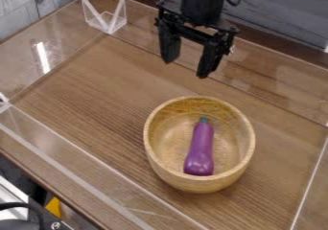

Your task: Remove the purple eggplant from inside the brown bowl and put it on the table

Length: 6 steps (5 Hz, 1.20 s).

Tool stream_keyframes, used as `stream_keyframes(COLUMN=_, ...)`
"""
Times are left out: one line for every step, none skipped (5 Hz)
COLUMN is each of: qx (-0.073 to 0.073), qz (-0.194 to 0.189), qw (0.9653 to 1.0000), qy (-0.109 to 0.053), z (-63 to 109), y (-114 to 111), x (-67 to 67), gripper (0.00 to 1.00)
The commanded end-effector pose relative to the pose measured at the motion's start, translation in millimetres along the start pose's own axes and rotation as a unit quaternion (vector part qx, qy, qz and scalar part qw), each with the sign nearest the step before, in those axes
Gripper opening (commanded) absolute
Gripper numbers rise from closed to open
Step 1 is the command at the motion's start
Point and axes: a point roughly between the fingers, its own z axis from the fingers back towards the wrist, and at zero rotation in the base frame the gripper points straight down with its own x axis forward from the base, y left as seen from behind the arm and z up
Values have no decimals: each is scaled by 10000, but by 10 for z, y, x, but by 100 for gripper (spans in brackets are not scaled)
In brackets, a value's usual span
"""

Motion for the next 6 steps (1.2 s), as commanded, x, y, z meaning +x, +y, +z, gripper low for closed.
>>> stream_keyframes(qx=75, qz=-154, qw=9990, qy=-416, z=213, y=-20, x=152, gripper=100)
stream_keyframes(qx=115, qz=52, qw=9985, qy=-541, z=343, y=-74, x=218, gripper=100)
stream_keyframes(qx=100, qz=208, qw=9982, qy=-555, z=424, y=-122, x=168, gripper=100)
stream_keyframes(qx=70, qz=251, qw=9981, qy=-563, z=502, y=-54, x=85, gripper=100)
stream_keyframes(qx=53, qz=294, qw=9978, qy=-590, z=563, y=21, x=36, gripper=100)
stream_keyframes(qx=70, qz=1, qw=9983, qy=-584, z=565, y=35, x=3, gripper=100)
